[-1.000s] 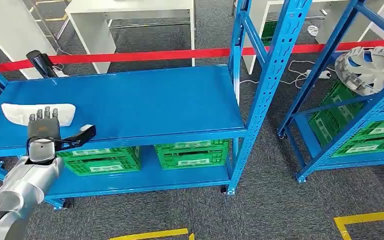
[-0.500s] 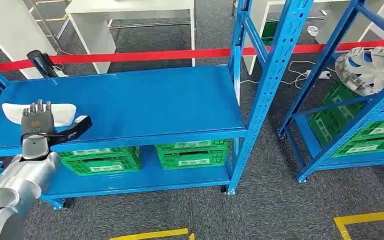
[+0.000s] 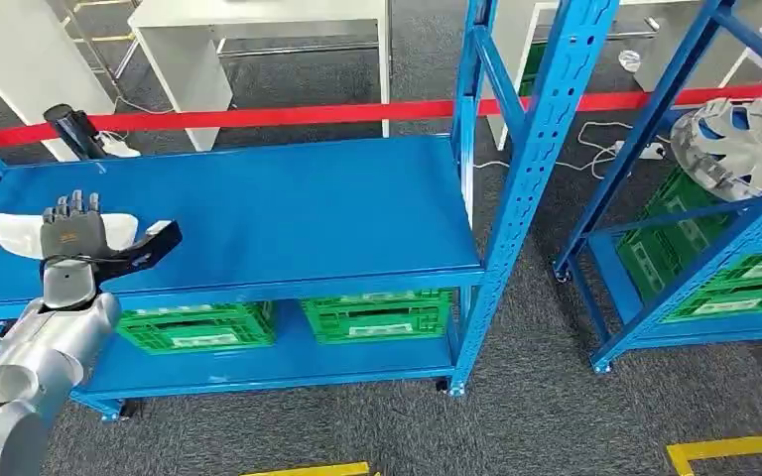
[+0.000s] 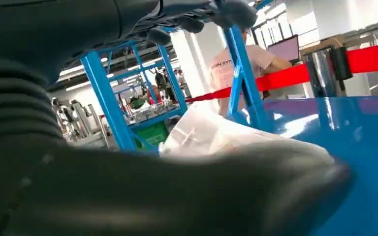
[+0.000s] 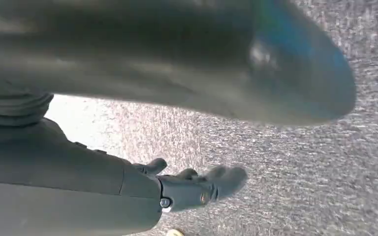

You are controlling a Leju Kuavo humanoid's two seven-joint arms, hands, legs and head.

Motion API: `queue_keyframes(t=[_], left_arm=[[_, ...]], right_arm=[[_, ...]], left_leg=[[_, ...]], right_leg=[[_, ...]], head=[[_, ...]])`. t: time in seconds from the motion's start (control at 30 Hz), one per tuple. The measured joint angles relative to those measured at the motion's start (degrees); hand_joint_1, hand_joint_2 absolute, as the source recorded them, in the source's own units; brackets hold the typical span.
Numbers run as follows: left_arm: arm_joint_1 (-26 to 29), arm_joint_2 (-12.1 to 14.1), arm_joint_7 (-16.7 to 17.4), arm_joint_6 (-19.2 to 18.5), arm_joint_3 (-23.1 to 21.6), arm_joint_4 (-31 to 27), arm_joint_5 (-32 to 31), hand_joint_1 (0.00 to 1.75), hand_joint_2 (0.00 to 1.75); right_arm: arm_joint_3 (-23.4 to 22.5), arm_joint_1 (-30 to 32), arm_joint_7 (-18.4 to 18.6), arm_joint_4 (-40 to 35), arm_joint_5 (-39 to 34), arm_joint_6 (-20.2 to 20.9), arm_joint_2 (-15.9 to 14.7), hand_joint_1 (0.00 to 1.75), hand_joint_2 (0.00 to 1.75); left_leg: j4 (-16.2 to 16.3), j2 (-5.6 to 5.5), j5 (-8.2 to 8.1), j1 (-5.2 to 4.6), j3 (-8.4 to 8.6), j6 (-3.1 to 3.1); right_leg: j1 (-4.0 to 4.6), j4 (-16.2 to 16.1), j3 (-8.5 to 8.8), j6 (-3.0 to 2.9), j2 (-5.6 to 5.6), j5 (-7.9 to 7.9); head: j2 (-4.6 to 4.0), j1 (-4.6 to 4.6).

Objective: Take the parts from the cabinet and place them on the table.

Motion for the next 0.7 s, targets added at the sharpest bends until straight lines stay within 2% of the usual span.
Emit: queue_keyframes(t=[0.03,0.07,0.1,0.17,0.2,0.23,0.27,0.3,0.33,0.37,0.4,0.43,0.47,0.5,0.6,0.7], left_arm=[[-0.1,0.1,0.0,0.0,0.0,0.0,0.0,0.00,0.00],[-0.1,0.1,0.0,0.0,0.1,0.0,0.0,0.00,0.00],[-0.1,0.1,-0.1,0.0,0.2,0.0,0.1,0.00,0.00],[0.0,0.1,-0.5,0.1,0.8,0.1,0.9,0.00,0.00],[0.2,0.1,-0.5,0.1,1.1,0.1,1.0,0.00,0.00],[0.5,0.1,-0.5,0.1,1.2,0.2,1.0,0.00,0.00],[0.7,0.1,-0.7,0.1,1.2,0.2,1.0,0.00,0.00],[0.6,0.1,-1.1,-0.3,1.4,0.2,1.0,0.00,0.00],[0.5,0.3,-1.4,-1.6,1.7,0.2,1.0,0.00,0.00],[0.3,0.6,-1.8,-3.2,1.8,0.2,1.0,0.00,0.00],[0.1,1.0,-2.4,-4.7,2.0,0.2,0.9,0.00,0.00],[-0.2,1.2,-3.2,-5.8,2.1,0.2,0.4,0.00,0.00],[-0.2,1.4,-3.9,-6.7,2.1,0.2,-0.3,0.00,0.00],[-0.2,1.6,-4.7,-7.8,2.1,0.2,-1.2,0.00,0.00],[-0.2,2.4,-5.9,-9.0,2.1,0.2,-2.3,0.00,0.00],[-0.1,2.9,-7.4,-11.5,2.1,0.2,-2.5,0.00,0.00]], right_arm=[[0.0,-0.1,0.0,0.0,0.0,0.0,0.0,0.00,0.00],[0.0,0.0,0.0,0.0,0.0,0.0,0.0,0.00,0.00],[0.0,-0.1,0.0,0.0,0.0,0.0,0.0,0.00,0.00],[0.0,-0.1,0.3,0.0,0.0,0.0,0.0,0.00,0.00],[0.0,-0.1,0.4,0.0,0.0,0.0,0.0,0.00,0.00],[0.0,-0.1,0.4,0.0,0.0,0.0,0.0,0.00,0.00],[0.0,0.0,0.4,0.0,0.0,0.0,0.0,0.00,0.00],[0.0,0.0,0.3,0.0,0.0,0.0,0.0,0.00,0.00],[0.0,-0.1,0.3,0.0,0.1,0.0,0.0,0.00,0.00],[0.0,-0.1,0.2,0.0,0.2,0.1,0.0,0.00,0.00],[0.0,-0.2,0.2,0.0,0.5,0.1,0.1,0.00,0.00],[0.0,-0.2,0.3,0.0,0.5,0.2,0.0,0.00,0.00],[-0.1,-0.1,0.4,0.0,0.6,0.3,-0.1,0.00,0.00],[-0.1,0.0,0.4,0.0,0.7,0.3,-0.2,0.00,0.00],[-0.1,-0.2,0.3,0.0,0.7,0.4,-0.2,0.00,0.00],[-0.2,-0.3,0.2,0.0,0.7,0.4,-0.3,0.00,0.00]], left_leg=[[0.0,0.05,-0.36,0.15,0.01,-0.40],[1.7,0.17,-0.83,0.14,-0.33,-0.36],[5.4,0.22,-2.21,-0.01,-2.29,-0.28],[15.5,0.22,-5.83,-0.21,-8.45,-0.24],[18.9,0.22,-6.19,-0.23,-11.07,-0.09],[19.4,0.22,-5.04,-0.30,-12.29,0.15],[17.4,0.21,-2.57,-0.43,-12.20,0.49],[13.3,0.20,0.94,-0.58,-11.04,0.98],[7.9,0.18,4.52,-0.80,-9.19,1.51],[3.5,0.17,6.48,-1.12,-7.94,2.09],[3.1,0.17,5.86,-1.49,-7.04,2.23],[1.9,0.20,5.29,-1.51,-6.58,2.06],[1.6,0.04,5.75,-1.18,-6.62,0.90],[1.6,-0.11,5.70,-1.31,-6.64,0.87],[1.6,-0.24,5.43,-1.37,-6.59,1.28],[1.6,-0.27,5.30,-1.38,-6.53,1.63]], right_leg=[[-0.19,-0.2,0.47,-0.45,0.02,-0.20],[-0.18,-0.3,1.02,-0.79,0.02,-0.39],[-0.14,-0.4,1.43,-1.08,-0.01,-0.57],[0.10,-0.5,2.02,-1.55,-0.02,-1.01],[0.25,-0.5,2.29,-1.64,0.03,-1.31],[0.33,-0.5,2.67,-1.69,0.10,-1.60],[0.43,-0.5,3.14,-1.67,0.22,-1.93],[0.51,-0.5,3.72,-1.67,0.29,-2.33],[0.60,-0.6,4.37,-1.61,0.36,-2.72],[0.59,-0.7,4.69,-1.49,0.40,-3.07],[0.92,-0.6,4.72,-1.14,0.59,-3.24],[0.82,-0.6,4.46,-0.87,0.69,-3.14],[1.12,-0.4,4.35,-1.09,0.57,-3.13],[0.93,-0.8,4.51,-1.19,0.48,-3.10],[0.97,-1.5,5.01,-1.13,0.33,-3.08],[0.98,-2.0,5.31,-0.88,0.29,-2.98]], head=[[0.00,-0.04],[0.00,-0.24],[0.00,-0.35],[0.00,-0.41],[0.00,-0.42],[0.00,-0.42],[0.00,-0.42],[0.00,-0.44],[0.00,-0.44],[0.00,-0.42],[0.00,-0.39],[0.00,-0.50],[0.00,-0.35],[0.00,-0.46],[0.00,-0.41],[0.00,-0.41]])
